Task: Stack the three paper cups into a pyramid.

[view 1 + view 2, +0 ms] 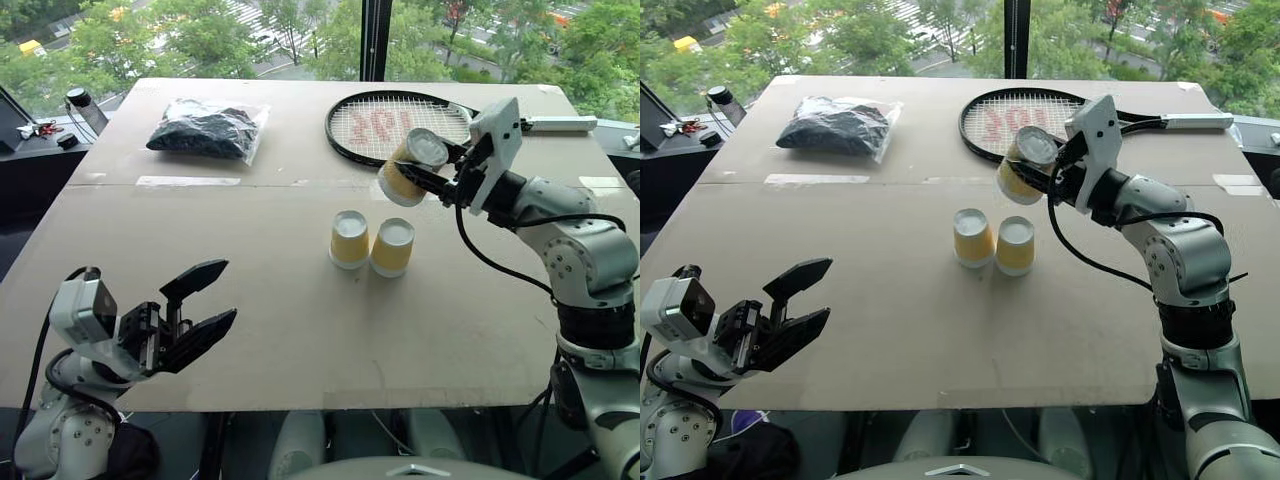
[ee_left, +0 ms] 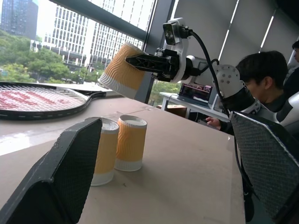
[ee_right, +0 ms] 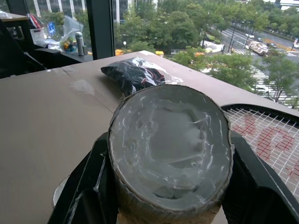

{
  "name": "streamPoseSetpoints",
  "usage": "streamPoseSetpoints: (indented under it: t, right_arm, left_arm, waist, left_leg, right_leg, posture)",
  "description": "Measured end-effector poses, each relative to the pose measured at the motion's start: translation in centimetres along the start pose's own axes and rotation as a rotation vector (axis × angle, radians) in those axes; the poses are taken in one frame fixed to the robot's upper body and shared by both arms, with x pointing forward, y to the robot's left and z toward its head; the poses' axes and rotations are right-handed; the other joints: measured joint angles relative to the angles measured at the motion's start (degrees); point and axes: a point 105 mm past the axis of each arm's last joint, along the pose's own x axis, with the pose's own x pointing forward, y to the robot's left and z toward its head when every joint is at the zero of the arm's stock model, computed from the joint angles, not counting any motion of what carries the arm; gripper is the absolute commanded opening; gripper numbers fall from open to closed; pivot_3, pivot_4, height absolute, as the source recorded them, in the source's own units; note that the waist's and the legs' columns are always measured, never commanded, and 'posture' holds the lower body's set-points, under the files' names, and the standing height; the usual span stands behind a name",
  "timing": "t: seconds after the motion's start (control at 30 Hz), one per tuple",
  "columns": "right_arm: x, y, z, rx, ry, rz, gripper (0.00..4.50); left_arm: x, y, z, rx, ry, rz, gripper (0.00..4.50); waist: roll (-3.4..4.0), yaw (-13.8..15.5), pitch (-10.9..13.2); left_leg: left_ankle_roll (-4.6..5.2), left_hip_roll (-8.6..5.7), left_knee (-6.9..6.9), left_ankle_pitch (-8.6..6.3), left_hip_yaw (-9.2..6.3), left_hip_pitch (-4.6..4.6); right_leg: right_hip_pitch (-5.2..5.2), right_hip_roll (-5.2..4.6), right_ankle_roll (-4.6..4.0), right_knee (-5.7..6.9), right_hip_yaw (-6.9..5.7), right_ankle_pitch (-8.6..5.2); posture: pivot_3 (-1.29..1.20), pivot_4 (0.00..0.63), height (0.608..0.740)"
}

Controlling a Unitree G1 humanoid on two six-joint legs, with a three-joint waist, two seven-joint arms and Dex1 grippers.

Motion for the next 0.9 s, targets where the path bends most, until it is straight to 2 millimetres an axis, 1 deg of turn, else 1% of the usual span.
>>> streamPoseSetpoints:
  t: [0.03,0.1,0.23,0.37,0.63,0.8,0.9]
  right_arm:
    - [0.2,0.7,-0.3,-0.002,0.029,0.026,1.98]
    - [0.3,1.1,-0.7,-0.004,0.057,0.036,1.98]
    - [0.3,1.2,-1.5,-0.004,0.115,0.030,1.98]
    - [0.3,1.1,-1.9,0.011,0.137,0.021,1.98]
    - [0.7,2.1,-1.6,0.049,0.162,0.053,1.98]
    - [1.1,2.8,-0.5,0.039,0.139,0.072,1.98]
    - [1.1,2.9,-0.5,0.034,0.141,0.075,1.98]
  left_arm:
    - [-0.2,0.0,0.2,0.009,-0.003,0.006,4.50]
    - [-0.5,0.0,0.5,0.023,0.000,0.012,4.50]
    - [-1.0,0.0,0.5,0.026,0.004,0.024,4.50]
    - [-1.2,-0.1,0.6,0.035,0.005,0.033,4.50]
    - [-1.4,0.0,0.7,0.041,0.011,0.040,4.50]
    - [-1.6,0.2,0.7,0.038,0.012,0.046,4.50]
    - [-1.6,0.2,0.7,0.038,0.013,0.046,4.50]
  waist:
    - [0.00,0.0,0.0]
    - [0.00,-0.1,0.0]
    - [0.00,-0.1,0.0]
    - [0.00,-0.1,0.0]
    - [0.00,-0.1,0.0]
    - [0.00,-0.2,0.0]
    - [-0.01,-0.2,0.0]
  left_leg:
    - [-0.01,0.00,0.00,0.01,0.00,0.00]
    - [-0.02,-0.01,0.00,0.01,0.00,0.00]
    - [-0.01,0.00,0.00,0.01,0.00,0.01]
    - [-0.01,0.00,0.00,0.00,0.00,0.00]
    - [0.01,0.00,0.00,-0.01,0.00,0.00]
    - [0.01,0.00,0.00,-0.01,-0.01,0.00]
    - [0.01,0.00,0.00,-0.01,-0.01,0.00]
  right_leg:
    - [0.00,-0.01,0.00,0.00,0.00,0.00]
    - [0.00,0.00,0.00,0.00,-0.01,0.00]
    - [-0.01,0.01,0.00,0.00,-0.01,0.00]
    - [-0.01,0.02,0.00,0.00,-0.01,0.00]
    - [-0.01,0.01,0.00,0.00,-0.01,0.00]
    - [-0.02,0.02,0.00,0.00,-0.02,0.00]
    - [-0.01,0.01,0.00,0.00,-0.02,0.00]
  posture:
    - [0.00,0.150,0.740]
    - [0.00,0.150,0.740]
    - [0.00,0.150,0.740]
    - [0.00,0.150,0.740]
    - [0.00,0.150,0.740]
    - [0.00,0.150,0.740]
    - [0.00,0.150,0.740]
